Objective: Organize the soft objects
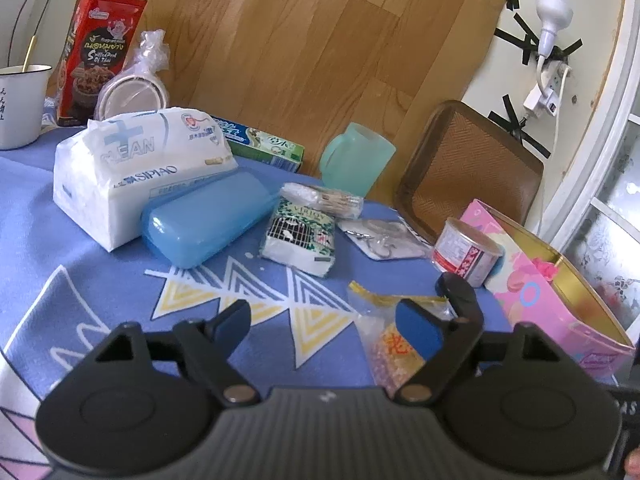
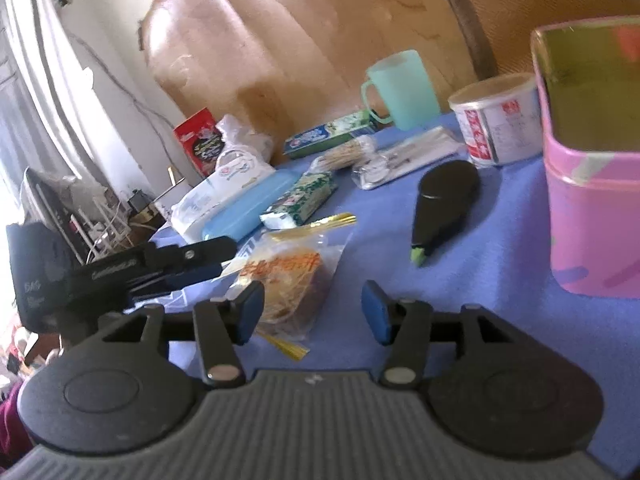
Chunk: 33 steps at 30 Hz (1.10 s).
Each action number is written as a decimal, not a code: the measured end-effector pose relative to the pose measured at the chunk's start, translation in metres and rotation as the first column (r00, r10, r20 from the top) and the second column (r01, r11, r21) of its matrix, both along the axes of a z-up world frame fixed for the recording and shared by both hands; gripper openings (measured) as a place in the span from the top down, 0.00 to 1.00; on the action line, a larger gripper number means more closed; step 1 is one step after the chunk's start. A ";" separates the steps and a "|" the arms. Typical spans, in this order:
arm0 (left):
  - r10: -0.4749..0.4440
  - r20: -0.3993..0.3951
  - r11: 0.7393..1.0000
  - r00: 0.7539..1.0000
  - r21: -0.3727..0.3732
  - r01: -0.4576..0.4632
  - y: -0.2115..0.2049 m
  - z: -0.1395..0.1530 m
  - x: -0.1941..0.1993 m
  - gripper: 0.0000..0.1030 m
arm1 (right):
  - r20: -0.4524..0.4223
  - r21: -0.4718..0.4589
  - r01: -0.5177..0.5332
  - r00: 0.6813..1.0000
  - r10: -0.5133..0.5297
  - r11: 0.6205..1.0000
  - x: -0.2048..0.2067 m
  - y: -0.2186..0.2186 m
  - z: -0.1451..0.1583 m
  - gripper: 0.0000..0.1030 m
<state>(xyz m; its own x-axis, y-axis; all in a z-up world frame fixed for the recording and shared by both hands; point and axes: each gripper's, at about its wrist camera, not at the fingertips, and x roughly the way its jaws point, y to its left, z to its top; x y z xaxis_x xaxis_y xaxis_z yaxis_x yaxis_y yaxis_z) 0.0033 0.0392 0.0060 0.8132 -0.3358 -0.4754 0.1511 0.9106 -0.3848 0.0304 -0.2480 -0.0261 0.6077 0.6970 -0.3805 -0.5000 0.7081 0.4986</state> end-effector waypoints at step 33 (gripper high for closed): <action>-0.214 -0.046 0.977 0.976 0.014 0.215 -0.033 -0.003 0.005 0.23 | 0.136 -0.248 -0.037 0.988 0.073 0.968 -0.014 0.042 -0.002 0.22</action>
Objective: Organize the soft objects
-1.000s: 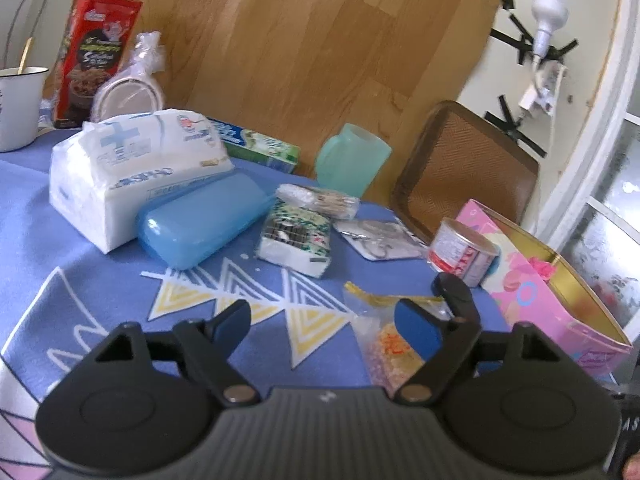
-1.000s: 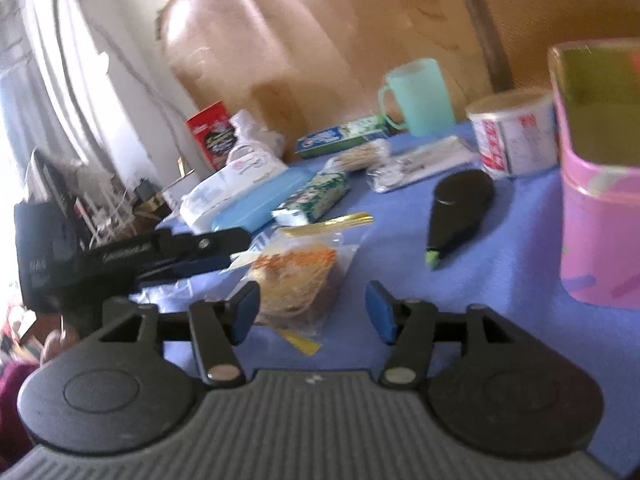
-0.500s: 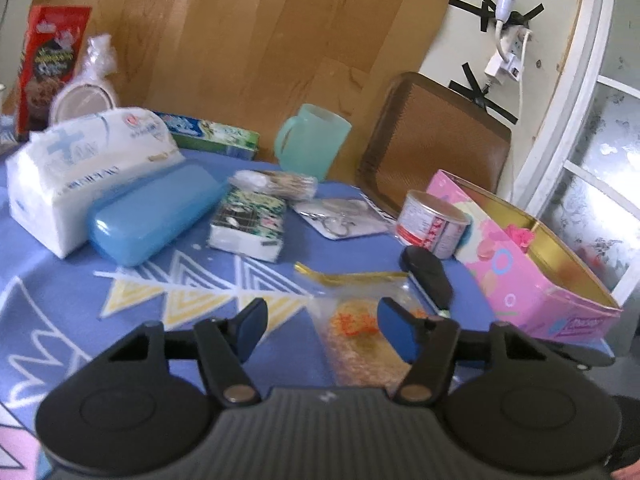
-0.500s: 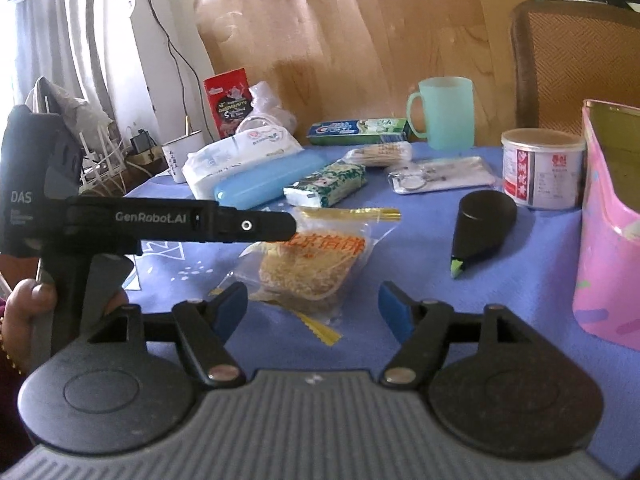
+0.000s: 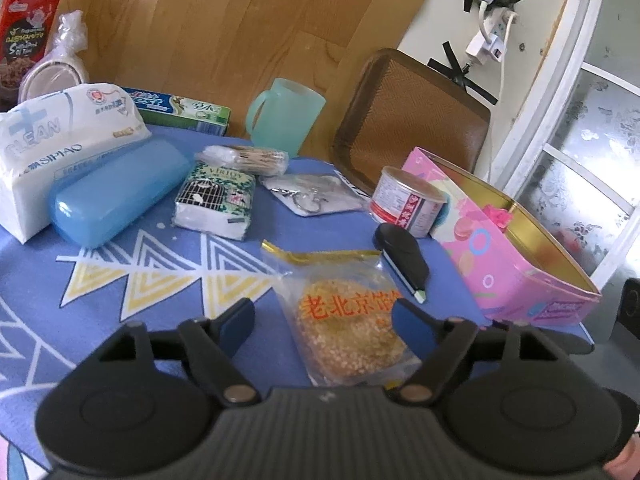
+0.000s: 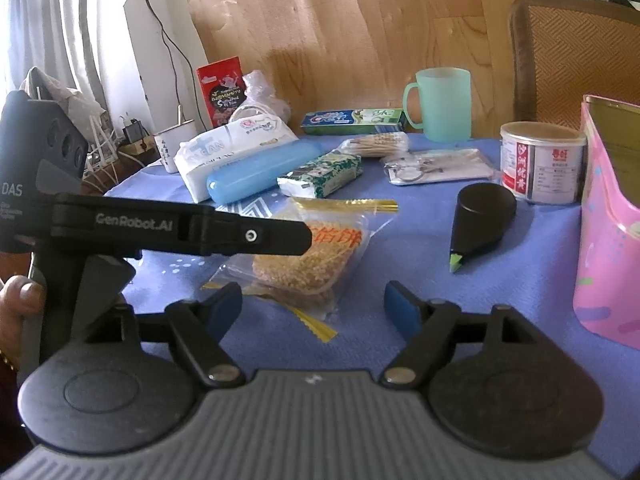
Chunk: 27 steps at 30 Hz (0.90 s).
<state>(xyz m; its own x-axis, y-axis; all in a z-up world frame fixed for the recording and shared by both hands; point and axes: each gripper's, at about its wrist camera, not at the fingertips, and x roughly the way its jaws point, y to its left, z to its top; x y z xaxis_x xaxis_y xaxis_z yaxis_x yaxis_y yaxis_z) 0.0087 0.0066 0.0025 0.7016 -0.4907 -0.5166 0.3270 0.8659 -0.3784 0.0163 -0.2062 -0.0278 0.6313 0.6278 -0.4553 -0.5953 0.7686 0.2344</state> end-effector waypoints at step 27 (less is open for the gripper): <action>-0.002 0.007 0.999 1.000 0.037 0.002 -0.005 0.001 0.001 0.05 | -0.001 0.000 -0.008 1.000 0.008 1.000 0.001 0.000 -0.001 0.18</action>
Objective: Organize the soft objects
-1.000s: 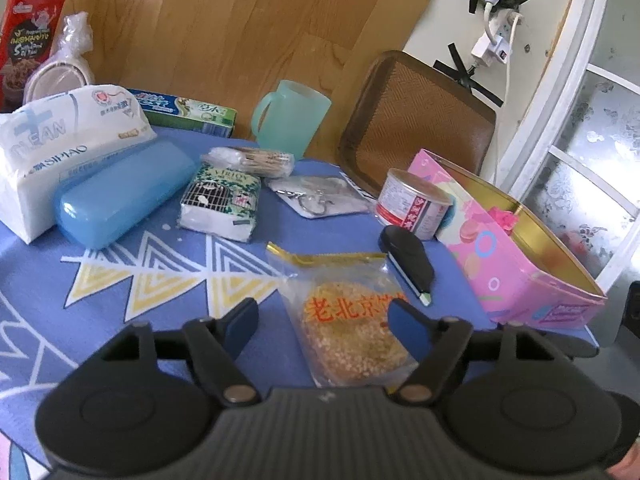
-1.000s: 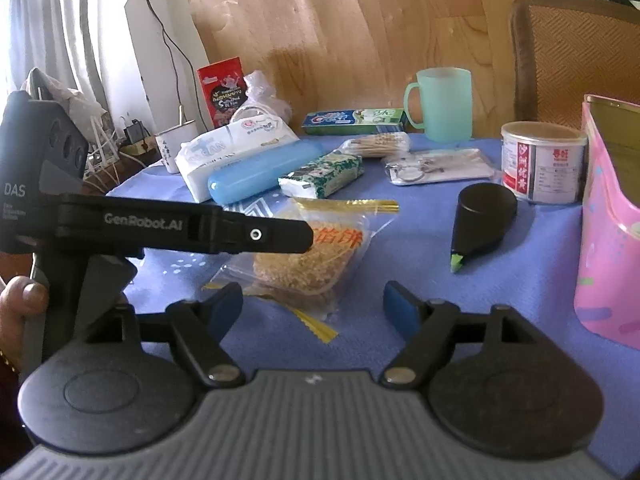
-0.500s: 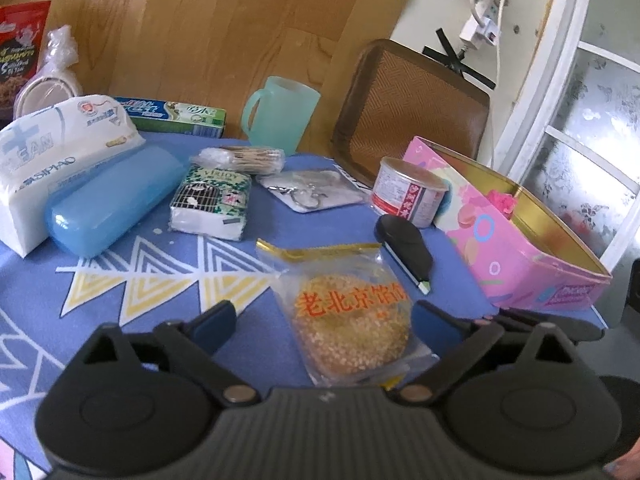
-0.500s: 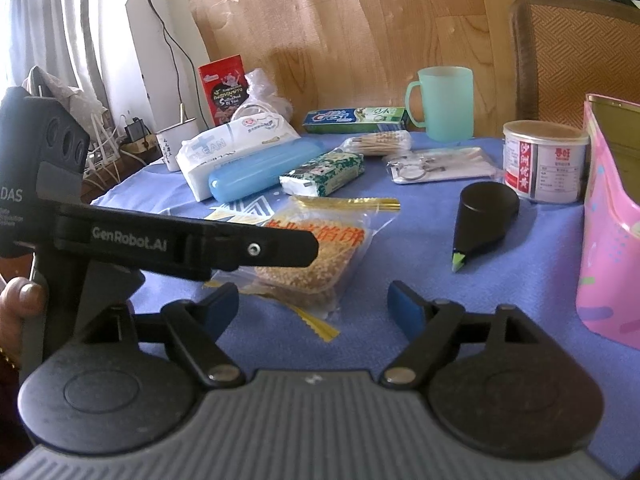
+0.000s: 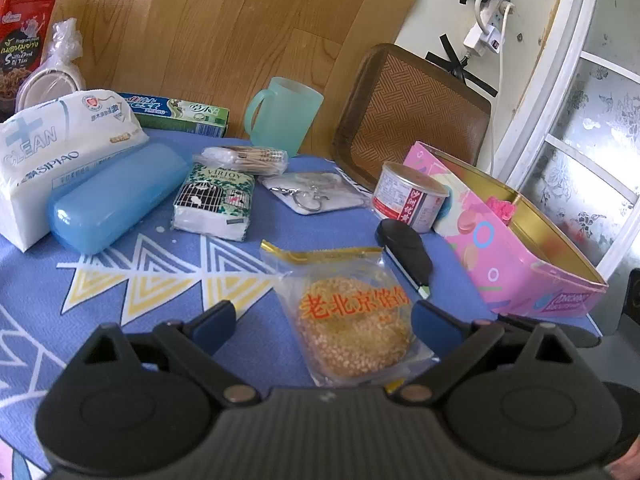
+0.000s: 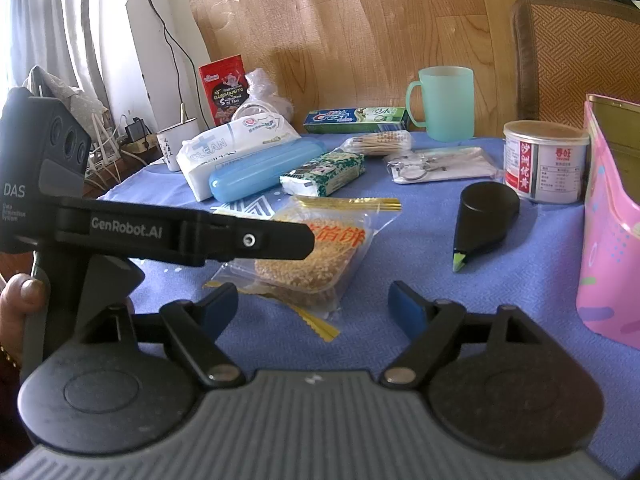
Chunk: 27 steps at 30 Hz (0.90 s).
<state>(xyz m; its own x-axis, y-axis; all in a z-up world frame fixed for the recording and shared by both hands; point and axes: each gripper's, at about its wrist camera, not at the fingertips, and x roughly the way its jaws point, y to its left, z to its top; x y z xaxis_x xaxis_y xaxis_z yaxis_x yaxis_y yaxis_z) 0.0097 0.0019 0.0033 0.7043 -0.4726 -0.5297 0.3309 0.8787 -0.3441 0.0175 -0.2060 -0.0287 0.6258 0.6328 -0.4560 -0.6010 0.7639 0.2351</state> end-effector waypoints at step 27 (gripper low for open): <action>-0.001 -0.005 1.000 1.000 -0.010 0.001 0.000 0.000 0.000 0.00 | 0.002 -0.001 -0.002 1.000 0.002 1.000 0.000 0.000 0.000 0.17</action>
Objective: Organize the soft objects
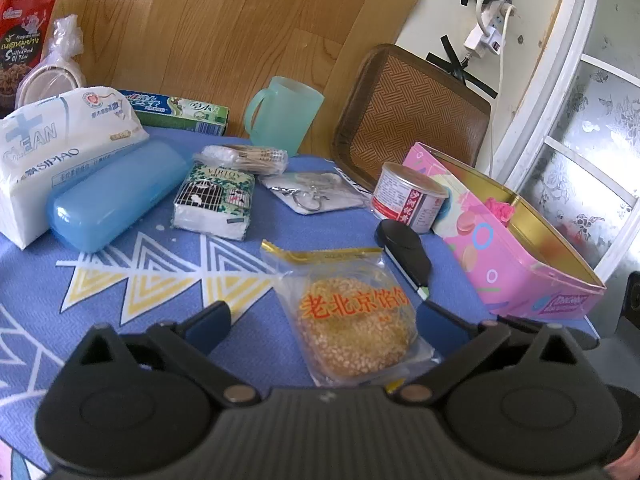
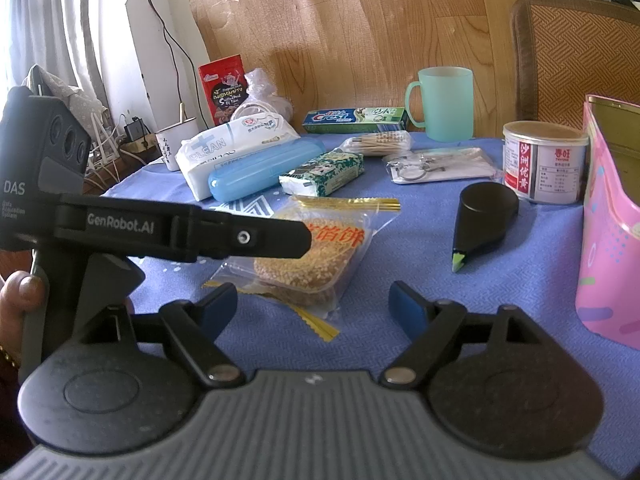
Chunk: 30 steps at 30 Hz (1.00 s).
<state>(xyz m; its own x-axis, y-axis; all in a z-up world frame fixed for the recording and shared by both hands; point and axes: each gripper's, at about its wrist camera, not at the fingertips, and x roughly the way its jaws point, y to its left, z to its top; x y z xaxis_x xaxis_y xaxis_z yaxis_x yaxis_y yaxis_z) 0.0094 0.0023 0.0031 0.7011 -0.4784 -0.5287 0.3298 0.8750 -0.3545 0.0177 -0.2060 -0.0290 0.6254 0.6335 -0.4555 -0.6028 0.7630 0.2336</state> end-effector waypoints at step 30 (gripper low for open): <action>-0.016 0.009 1.000 1.000 0.006 0.016 -0.002 0.000 -0.001 0.10 | 0.010 -0.021 0.001 1.000 -0.001 1.000 0.000 0.002 0.000 0.16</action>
<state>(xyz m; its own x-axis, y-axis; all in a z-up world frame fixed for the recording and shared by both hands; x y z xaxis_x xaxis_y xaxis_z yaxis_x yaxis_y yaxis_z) 0.0083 -0.0001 0.0032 0.6986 -0.4864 -0.5248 0.3468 0.8717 -0.3463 0.0175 -0.2036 -0.0291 0.6306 0.6234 -0.4623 -0.6042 0.7682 0.2118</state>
